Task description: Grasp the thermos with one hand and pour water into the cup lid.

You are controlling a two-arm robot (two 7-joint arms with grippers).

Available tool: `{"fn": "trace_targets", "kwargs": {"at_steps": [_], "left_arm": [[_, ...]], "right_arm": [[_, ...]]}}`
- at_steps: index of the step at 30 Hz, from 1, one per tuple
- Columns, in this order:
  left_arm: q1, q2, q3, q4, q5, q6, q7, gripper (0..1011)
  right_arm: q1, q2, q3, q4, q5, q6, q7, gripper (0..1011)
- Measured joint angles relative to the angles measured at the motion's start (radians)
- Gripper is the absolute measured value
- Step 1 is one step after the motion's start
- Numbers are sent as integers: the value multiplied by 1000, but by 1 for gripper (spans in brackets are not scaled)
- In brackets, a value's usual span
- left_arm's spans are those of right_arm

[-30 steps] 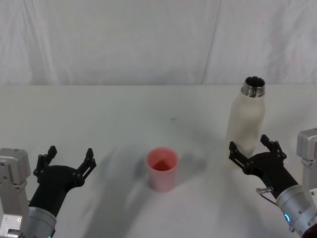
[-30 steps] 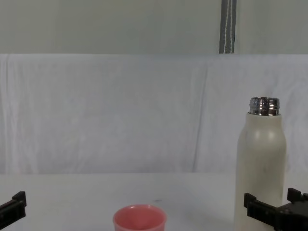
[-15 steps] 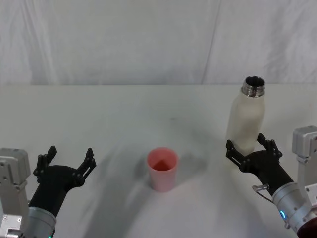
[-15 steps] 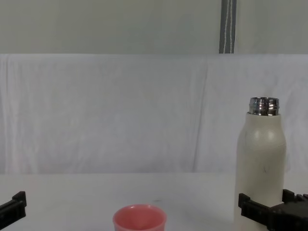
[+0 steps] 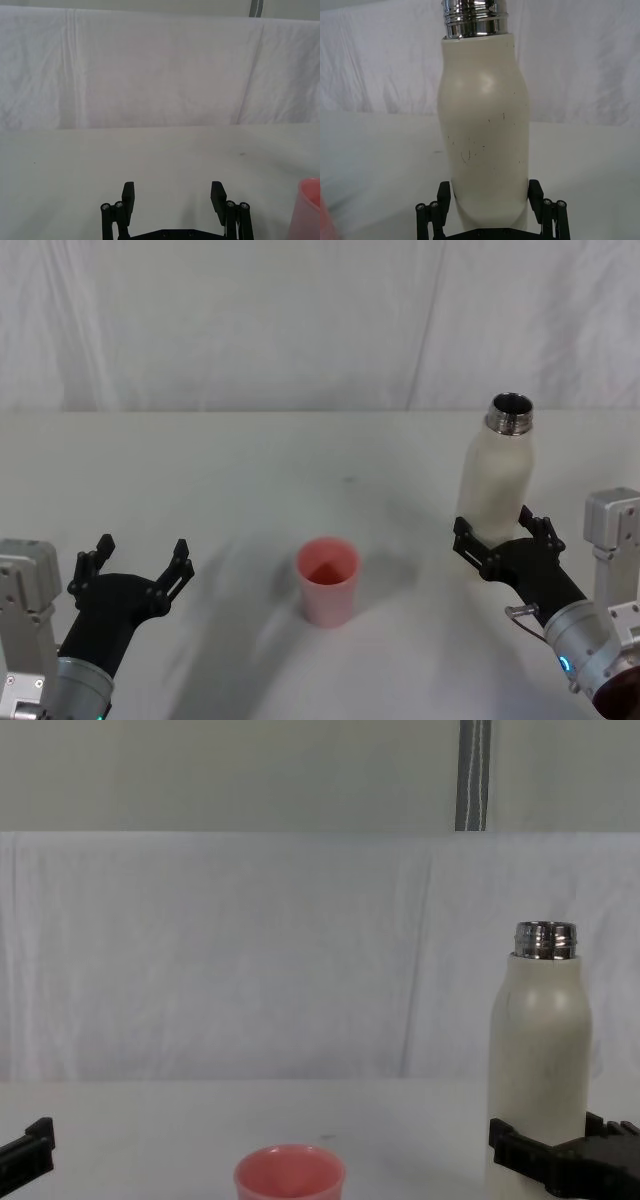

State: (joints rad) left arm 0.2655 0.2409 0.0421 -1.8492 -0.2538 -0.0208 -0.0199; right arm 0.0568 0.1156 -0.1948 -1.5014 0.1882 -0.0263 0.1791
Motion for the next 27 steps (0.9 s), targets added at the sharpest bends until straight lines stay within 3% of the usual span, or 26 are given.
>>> {"fn": "trace_targets", "kwargs": {"at_steps": [27], "left_arm": [[0, 0, 0, 0, 0, 0, 0, 1001]], "right_arm": [[39, -5, -12, 42, -8, -3, 2, 1003]]}}
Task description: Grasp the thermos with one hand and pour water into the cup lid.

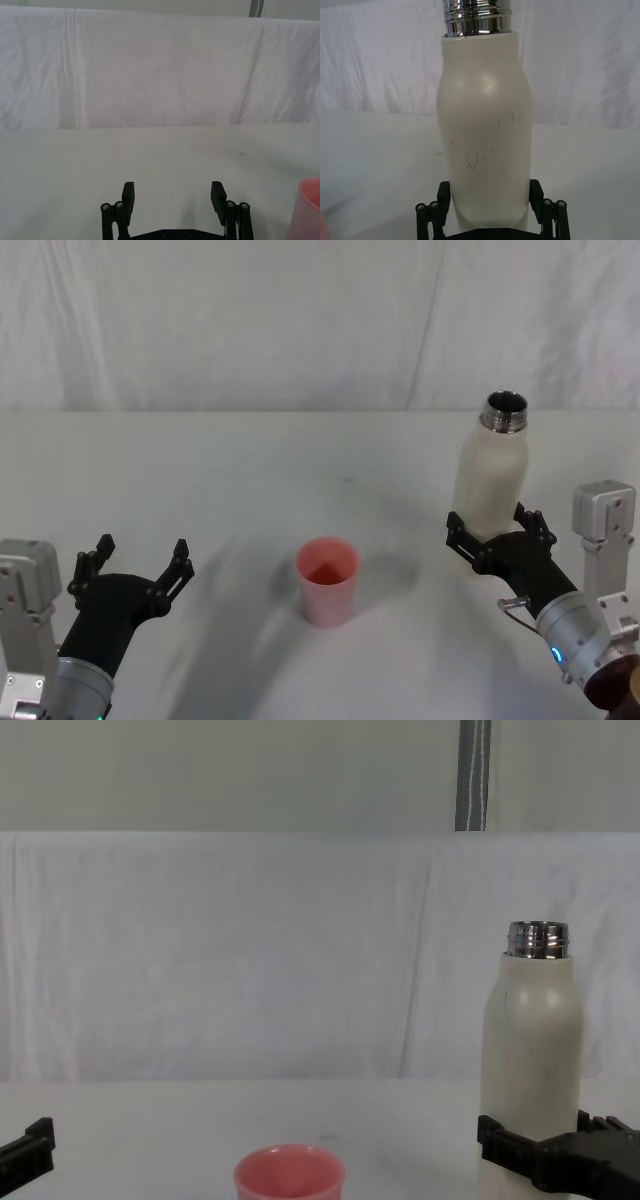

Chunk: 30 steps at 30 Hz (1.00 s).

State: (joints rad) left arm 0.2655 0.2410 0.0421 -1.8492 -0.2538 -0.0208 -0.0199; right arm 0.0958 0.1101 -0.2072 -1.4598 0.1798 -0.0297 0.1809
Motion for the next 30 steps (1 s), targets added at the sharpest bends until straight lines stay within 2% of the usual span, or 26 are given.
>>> {"fn": "trace_targets", "kwargs": {"at_steps": [8, 30], "left_arm": [[0, 0, 0, 0, 0, 0, 0, 1001], [0, 0, 0, 0, 0, 0, 0, 1001]], "right_arm": [[-1, 1, 1, -1, 0, 0, 0, 952], [-2, 0, 0, -2, 0, 0, 0, 947]]}}
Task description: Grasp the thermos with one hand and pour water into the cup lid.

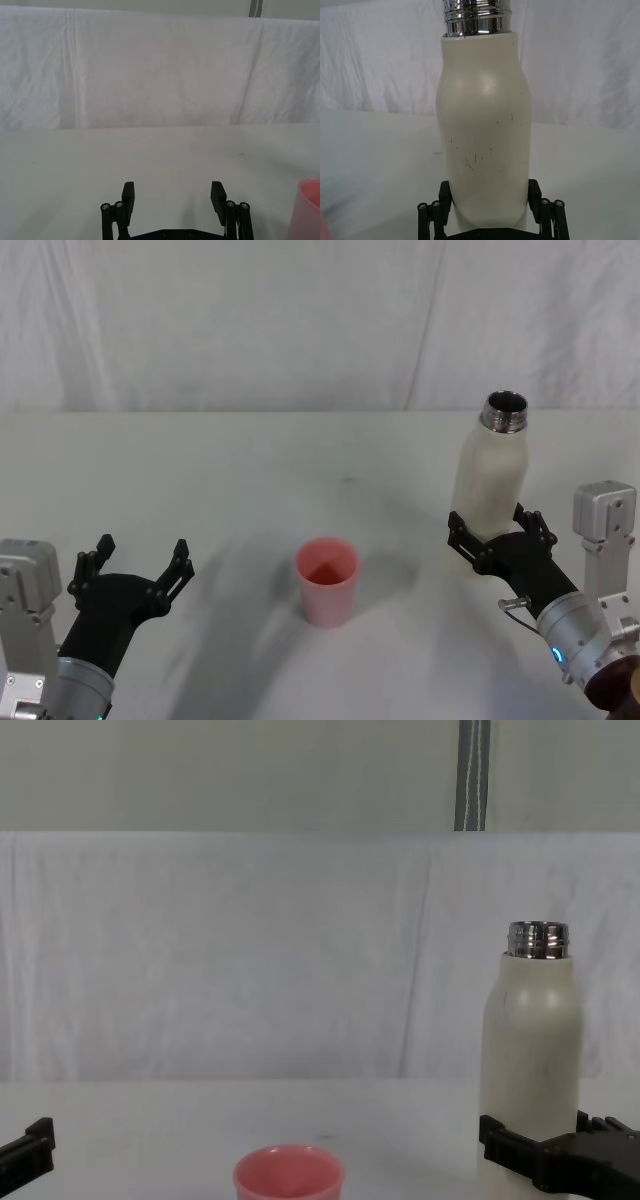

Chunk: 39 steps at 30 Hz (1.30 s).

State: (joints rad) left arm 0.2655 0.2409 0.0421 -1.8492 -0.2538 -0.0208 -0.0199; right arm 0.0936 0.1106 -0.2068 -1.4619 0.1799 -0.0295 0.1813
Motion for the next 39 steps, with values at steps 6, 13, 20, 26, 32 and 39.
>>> {"fn": "trace_targets", "kwargs": {"at_steps": [6, 13, 20, 26, 32, 39], "left_arm": [[0, 0, 0, 0, 0, 0, 0, 1001], [0, 0, 0, 0, 0, 0, 0, 1001], [0, 0, 0, 0, 0, 0, 0, 1001], [0, 0, 0, 0, 0, 0, 0, 1001], [0, 0, 0, 0, 0, 0, 0, 1001], [0, 0, 0, 0, 0, 0, 0, 1001]], "right_arm": [[0, 9, -7, -19, -14, 8, 0, 947], [-2, 28, -14, -67, -49, 25, -8, 948], [-3, 64, -32, -132, -146, 56, -36, 948], [-4, 95, -52, -175, -253, 80, -53, 947], [-14, 118, -70, -214, -363, 97, -76, 948], [-37, 135, -84, -244, -452, 73, -93, 948]]}}
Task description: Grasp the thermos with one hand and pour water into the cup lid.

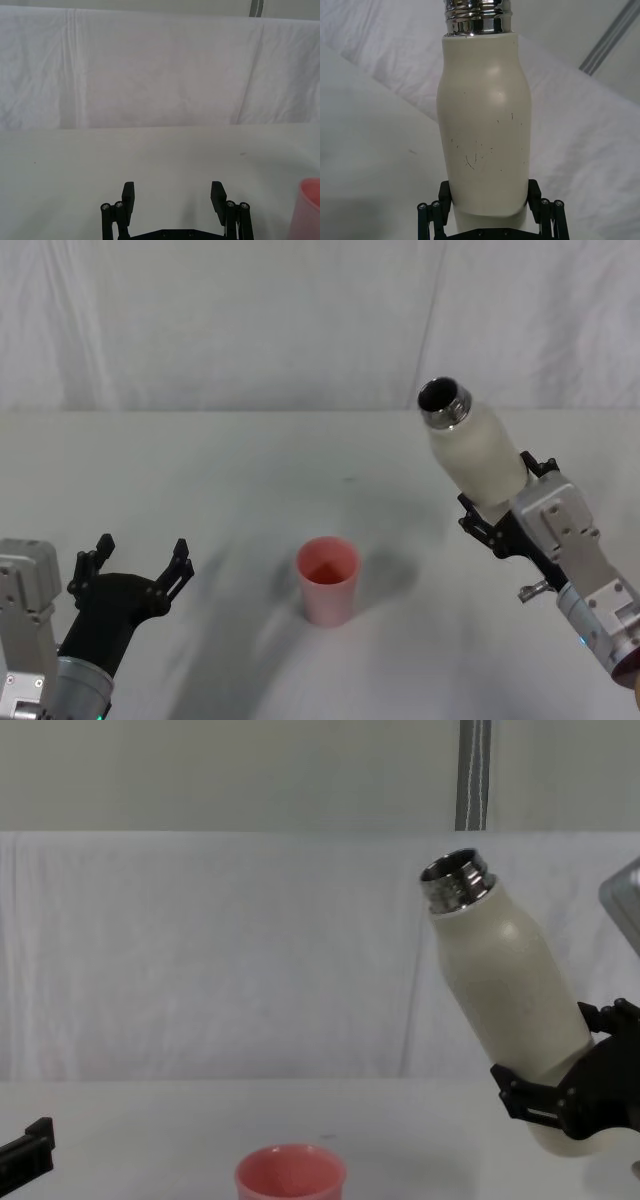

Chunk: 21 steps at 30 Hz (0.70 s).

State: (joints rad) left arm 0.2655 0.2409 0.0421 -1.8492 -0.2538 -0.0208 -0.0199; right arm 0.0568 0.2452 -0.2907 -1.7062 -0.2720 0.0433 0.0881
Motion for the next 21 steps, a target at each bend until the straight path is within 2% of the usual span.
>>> {"fn": "trace_targets", "kwargs": {"at_steps": [10, 14, 20, 21], "left_arm": [[0, 0, 0, 0, 0, 0, 0, 1001], [0, 0, 0, 0, 0, 0, 0, 1001], [0, 0, 0, 0, 0, 0, 0, 1001], [0, 0, 0, 0, 0, 0, 0, 1001]], "right_arm": [[-35, 11, -20, -27, -104, -45, -9, 948], [-44, 14, -28, -33, -139, -47, -10, 948], [-53, 27, -50, -36, -225, -37, -17, 948], [-53, 32, -57, -36, -255, -30, -22, 948]]}}
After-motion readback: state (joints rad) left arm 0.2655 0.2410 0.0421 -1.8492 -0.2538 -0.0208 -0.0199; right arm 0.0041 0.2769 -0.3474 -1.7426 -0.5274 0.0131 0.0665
